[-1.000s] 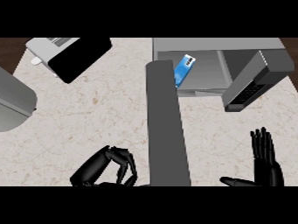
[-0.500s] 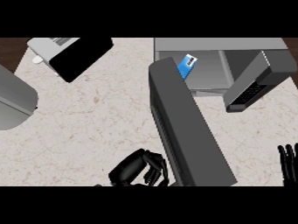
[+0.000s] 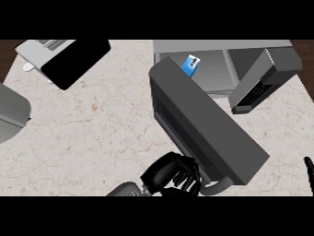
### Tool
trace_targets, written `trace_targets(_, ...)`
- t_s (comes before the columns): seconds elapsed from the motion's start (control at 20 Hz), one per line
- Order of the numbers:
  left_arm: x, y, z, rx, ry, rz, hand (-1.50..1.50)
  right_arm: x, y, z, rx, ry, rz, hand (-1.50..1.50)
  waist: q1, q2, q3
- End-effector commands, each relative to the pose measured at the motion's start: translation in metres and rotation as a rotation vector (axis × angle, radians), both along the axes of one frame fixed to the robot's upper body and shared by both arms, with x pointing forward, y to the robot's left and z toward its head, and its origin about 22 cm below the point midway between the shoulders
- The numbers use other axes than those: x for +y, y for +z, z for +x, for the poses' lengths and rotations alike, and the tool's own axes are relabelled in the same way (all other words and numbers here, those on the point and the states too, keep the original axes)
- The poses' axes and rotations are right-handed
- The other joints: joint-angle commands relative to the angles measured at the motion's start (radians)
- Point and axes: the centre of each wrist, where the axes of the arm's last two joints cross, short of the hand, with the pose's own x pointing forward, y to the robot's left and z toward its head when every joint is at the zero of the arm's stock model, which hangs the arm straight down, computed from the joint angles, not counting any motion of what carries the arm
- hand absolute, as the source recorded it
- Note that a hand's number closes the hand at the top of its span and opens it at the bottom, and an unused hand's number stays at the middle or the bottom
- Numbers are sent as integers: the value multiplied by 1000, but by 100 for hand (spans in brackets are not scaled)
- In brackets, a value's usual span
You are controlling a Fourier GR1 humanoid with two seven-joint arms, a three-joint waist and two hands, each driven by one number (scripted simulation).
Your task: Pick up the milk, place it into the microwave and close the microwave
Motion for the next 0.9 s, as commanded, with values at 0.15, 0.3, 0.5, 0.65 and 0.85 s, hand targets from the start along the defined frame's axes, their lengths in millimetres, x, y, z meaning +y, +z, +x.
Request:
trace_targets(0.15,-26,24,18,-21,44,5,150,6,31,8,-43,93,-29,-150,-70,14,-3)
trace_targets(0.3,-26,25,26,-48,98,5,150,7,32,7,-36,113,-31,-150,-104,21,-4)
trace_targets(0.5,-28,51,35,-57,219,-241,150,2,41,11,-65,126,-48,-150,-133,34,-10)
trace_targets(0.65,-33,60,41,-101,243,-282,-150,5,54,18,-112,134,-59,-150,-159,36,-10)
trace_targets(0.85,-34,64,51,-131,284,-310,-150,5,56,19,-115,161,-14,-150,-191,47,-7)
